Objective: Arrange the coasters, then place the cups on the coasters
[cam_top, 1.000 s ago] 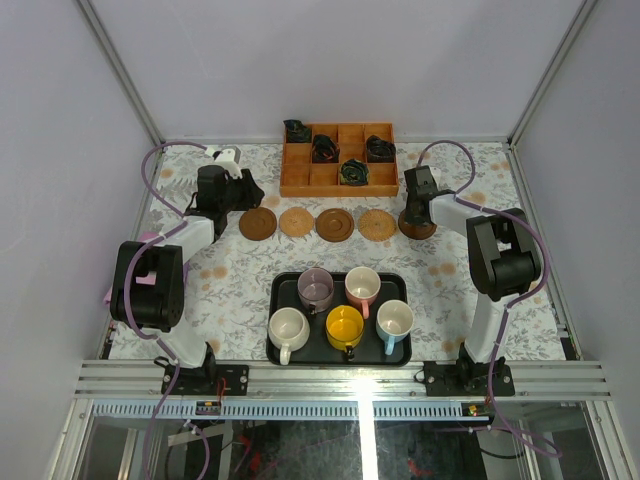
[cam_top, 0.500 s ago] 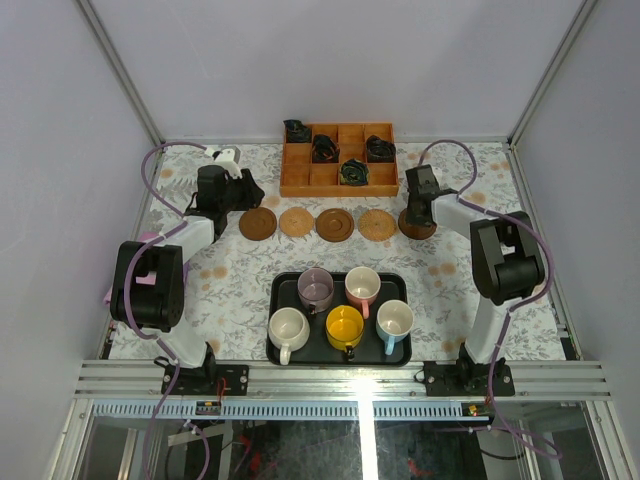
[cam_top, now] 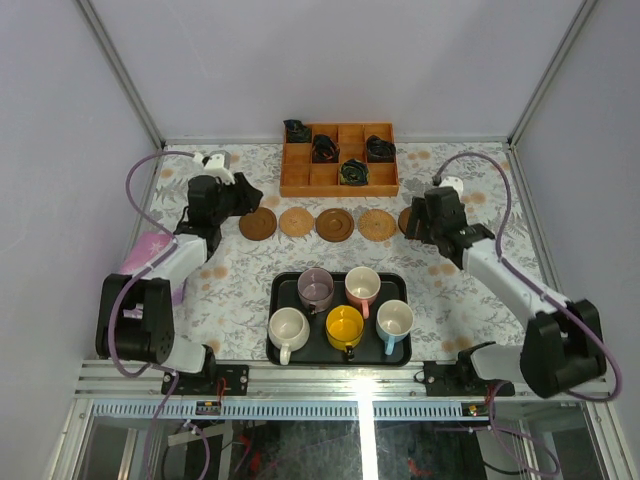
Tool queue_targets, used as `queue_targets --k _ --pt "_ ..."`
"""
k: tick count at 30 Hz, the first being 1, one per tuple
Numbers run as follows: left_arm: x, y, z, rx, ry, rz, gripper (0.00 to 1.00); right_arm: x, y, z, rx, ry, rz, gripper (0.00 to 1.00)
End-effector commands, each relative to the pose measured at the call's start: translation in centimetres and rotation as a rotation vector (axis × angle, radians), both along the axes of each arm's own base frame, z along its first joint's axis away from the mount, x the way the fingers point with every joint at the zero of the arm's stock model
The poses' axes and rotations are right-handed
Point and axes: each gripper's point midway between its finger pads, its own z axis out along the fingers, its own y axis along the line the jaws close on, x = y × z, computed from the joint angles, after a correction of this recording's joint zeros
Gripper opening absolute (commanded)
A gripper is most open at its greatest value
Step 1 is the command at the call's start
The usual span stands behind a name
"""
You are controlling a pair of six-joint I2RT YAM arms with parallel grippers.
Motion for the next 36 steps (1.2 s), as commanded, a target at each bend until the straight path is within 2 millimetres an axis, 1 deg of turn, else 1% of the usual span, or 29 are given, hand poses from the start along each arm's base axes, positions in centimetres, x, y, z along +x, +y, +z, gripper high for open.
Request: queue_targets --k 1,2,6,8,11,13,16,20,22,24,27,30,36 --pt "-1.1 -1.6 2.0 -0.006 -0.075 -0.011 0.44 -4.9 -0.6 0.2 0.015 -0.004 0.01 0.8" --pt "-1.5 -2.1 1.8 0.009 -0.069 -0.014 0.44 -6.0 -0.3 0.2 0.038 -0.005 0.03 0.81" --pt "-3.0 -3.9 1.8 0.035 -0.065 -0.048 0.44 -9.4 0.4 0.7 0.125 -0.031 0.096 0.84" --pt "-3.9 -4.7 1.9 0.026 -0.064 -0.066 0.44 -10.7 0.9 1.3 0.162 -0.043 0.129 0.86" --pt "-5.4 -5.7 1.9 0.004 -0.063 -0.097 0.44 -12.1 1.6 2.3 0.205 -0.06 0.186 0.87" --pt "-6.4 -6.4 1.7 -0.01 -0.056 -0.121 0.45 -12.7 2.1 2.6 0.229 -0.062 0.217 0.87" --pt "-7.8 -7.5 1.9 -0.018 -0.051 -0.155 0.45 -13.3 2.7 2.6 0.258 -0.054 0.247 0.82" --pt "-9.1 -7.9 2.0 -0.014 -0.049 -0.162 0.45 -13.6 3.4 3.1 0.27 -0.052 0.281 0.76" --pt "-9.6 -8.0 2.0 -0.014 -0.041 -0.168 0.45 -13.9 3.9 3.5 0.274 -0.046 0.308 0.75" --pt "-9.9 -7.9 1.9 -0.012 -0.036 -0.167 0.45 -14.2 4.5 3.8 0.28 -0.035 0.338 0.75" --pt "-10.2 -8.0 1.5 -0.012 -0.025 -0.167 0.45 -15.0 5.7 3.7 0.272 -0.004 0.389 0.76" --pt "-10.4 -8.3 1.2 -0.014 -0.015 -0.174 0.45 -15.7 6.8 3.3 0.247 0.023 0.427 0.78" --pt "-10.5 -8.7 0.4 -0.008 0.009 -0.184 0.46 -16.5 8.8 2.2 0.157 0.054 0.472 0.79"
